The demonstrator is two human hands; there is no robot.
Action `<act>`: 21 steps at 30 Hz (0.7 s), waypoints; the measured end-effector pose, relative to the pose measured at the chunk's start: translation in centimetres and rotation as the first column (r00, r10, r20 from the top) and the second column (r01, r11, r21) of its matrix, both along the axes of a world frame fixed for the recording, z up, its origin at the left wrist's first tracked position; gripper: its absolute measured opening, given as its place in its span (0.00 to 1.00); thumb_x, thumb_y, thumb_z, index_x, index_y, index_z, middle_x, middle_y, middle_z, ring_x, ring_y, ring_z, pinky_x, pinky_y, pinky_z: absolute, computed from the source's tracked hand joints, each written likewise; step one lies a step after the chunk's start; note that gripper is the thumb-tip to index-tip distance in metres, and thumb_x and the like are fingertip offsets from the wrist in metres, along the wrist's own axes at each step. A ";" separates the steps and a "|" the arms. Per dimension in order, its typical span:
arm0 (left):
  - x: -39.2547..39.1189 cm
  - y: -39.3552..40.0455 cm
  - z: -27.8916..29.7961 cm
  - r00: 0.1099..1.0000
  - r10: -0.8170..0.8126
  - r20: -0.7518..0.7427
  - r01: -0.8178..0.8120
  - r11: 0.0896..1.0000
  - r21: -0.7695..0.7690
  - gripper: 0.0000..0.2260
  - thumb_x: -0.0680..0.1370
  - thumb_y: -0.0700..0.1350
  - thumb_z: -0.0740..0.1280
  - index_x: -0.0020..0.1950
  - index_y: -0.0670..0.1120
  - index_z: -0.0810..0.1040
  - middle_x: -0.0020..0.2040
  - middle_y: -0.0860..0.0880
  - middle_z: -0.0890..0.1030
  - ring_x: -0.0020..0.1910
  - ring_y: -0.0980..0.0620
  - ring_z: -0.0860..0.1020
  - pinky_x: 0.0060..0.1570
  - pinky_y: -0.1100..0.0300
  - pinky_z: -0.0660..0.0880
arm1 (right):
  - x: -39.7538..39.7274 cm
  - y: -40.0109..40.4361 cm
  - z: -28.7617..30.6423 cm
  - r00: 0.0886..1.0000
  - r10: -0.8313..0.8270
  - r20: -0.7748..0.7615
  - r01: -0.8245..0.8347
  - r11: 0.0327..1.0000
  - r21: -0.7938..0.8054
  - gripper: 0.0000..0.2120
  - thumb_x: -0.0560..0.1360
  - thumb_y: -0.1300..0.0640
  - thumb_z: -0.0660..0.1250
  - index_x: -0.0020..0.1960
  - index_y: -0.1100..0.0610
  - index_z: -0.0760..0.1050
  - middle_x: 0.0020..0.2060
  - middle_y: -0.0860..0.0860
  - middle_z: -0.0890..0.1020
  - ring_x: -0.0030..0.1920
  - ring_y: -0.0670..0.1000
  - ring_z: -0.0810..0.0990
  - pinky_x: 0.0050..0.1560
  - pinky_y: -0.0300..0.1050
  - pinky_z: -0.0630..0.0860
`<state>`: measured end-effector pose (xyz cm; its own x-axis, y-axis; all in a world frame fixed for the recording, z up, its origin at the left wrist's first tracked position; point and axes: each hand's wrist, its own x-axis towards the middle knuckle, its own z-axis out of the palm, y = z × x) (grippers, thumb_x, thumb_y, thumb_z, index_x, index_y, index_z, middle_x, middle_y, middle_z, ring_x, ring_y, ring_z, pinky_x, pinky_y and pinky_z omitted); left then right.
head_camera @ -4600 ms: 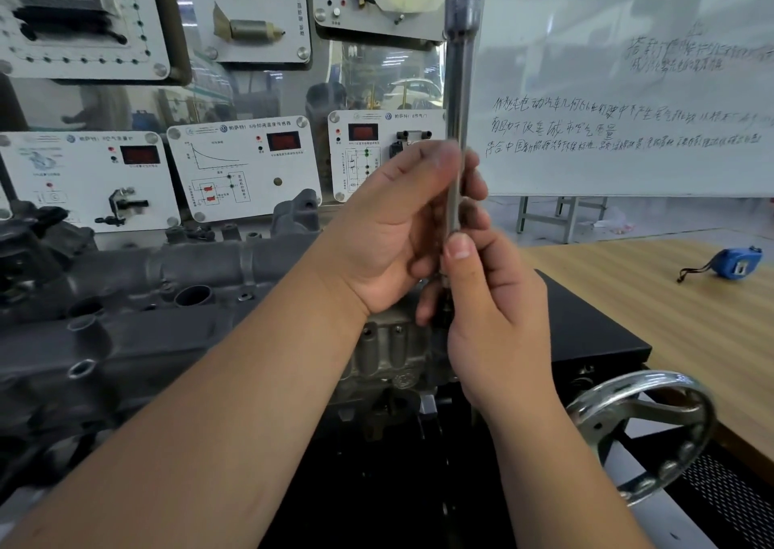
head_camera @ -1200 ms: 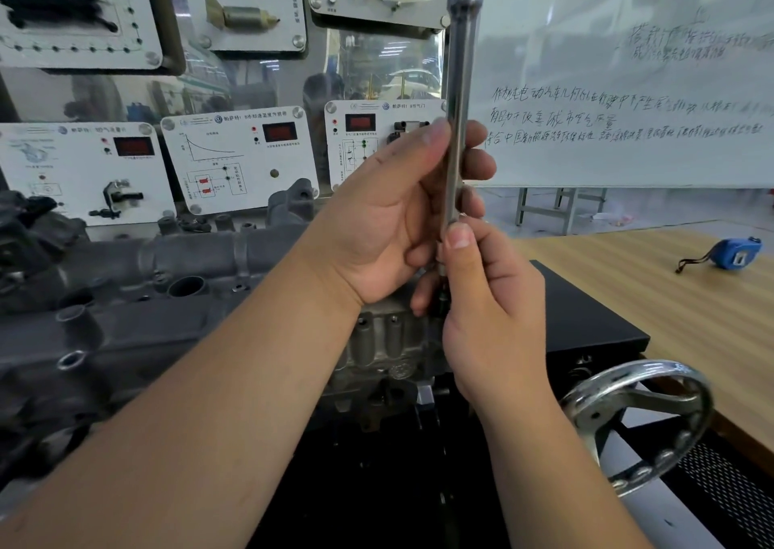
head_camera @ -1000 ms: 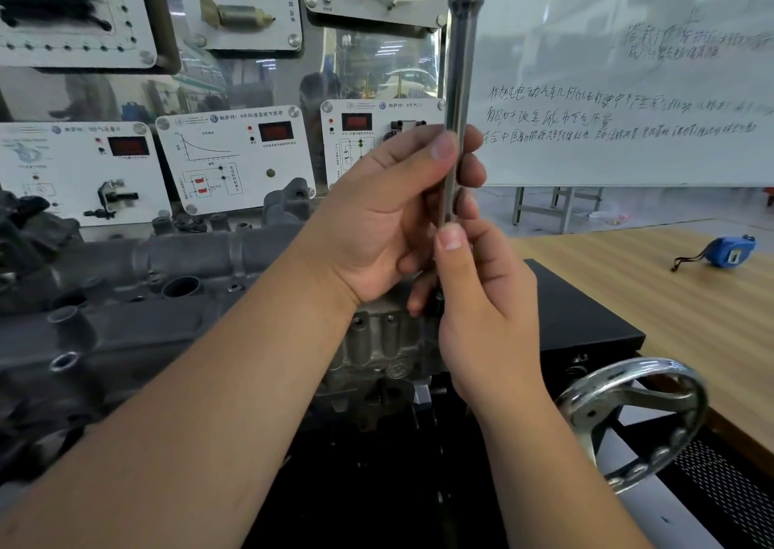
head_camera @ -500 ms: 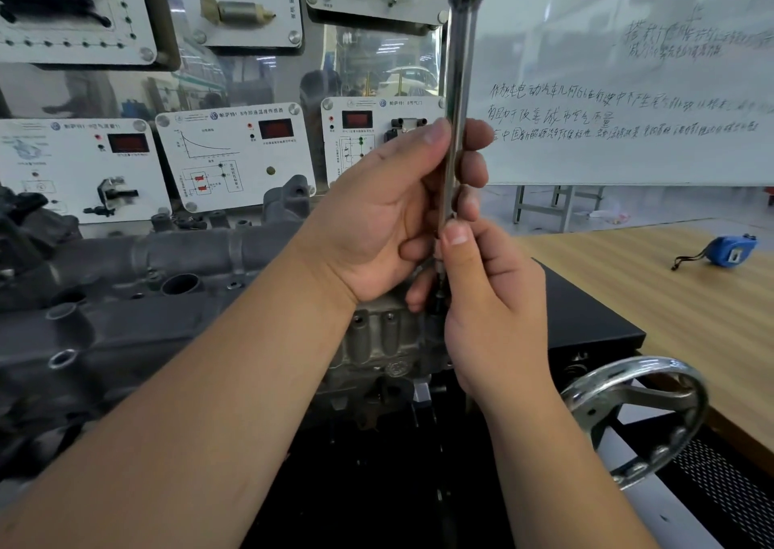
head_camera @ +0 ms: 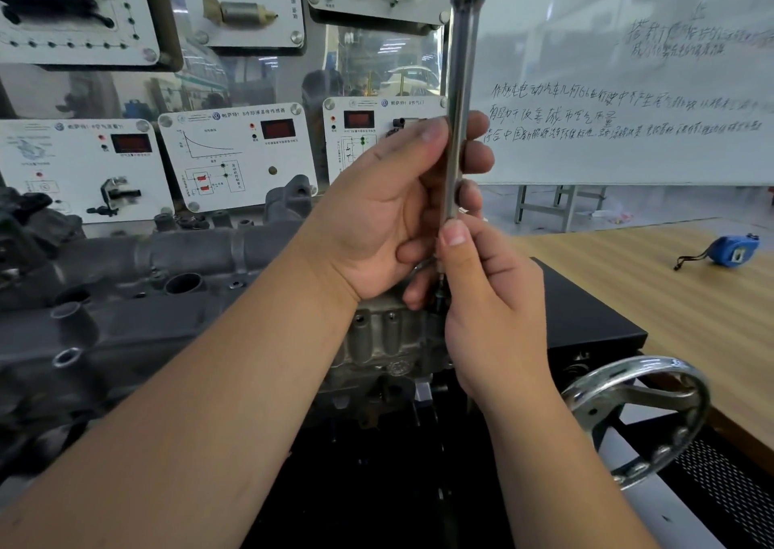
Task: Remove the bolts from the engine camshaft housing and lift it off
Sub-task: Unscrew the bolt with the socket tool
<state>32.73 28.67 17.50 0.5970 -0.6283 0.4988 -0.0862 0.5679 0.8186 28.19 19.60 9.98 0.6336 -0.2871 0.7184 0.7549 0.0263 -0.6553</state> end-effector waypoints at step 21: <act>0.1 -0.1 -0.1 1.000 0.018 -0.010 -0.018 1.000 -0.020 0.09 0.80 0.45 0.61 0.48 0.46 0.81 0.38 0.51 0.81 0.34 0.54 0.79 0.32 0.59 0.65 | -0.1 0.1 0.1 1.000 0.014 0.015 -0.015 0.999 0.046 0.11 0.77 0.49 0.67 0.54 0.55 0.77 0.35 0.51 0.81 0.28 0.48 0.77 0.32 0.41 0.75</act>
<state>32.83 28.52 17.42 0.6133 -0.6073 0.5051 -0.0887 0.5825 0.8080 28.11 19.74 10.06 0.6274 -0.3107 0.7140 0.7638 0.0673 -0.6419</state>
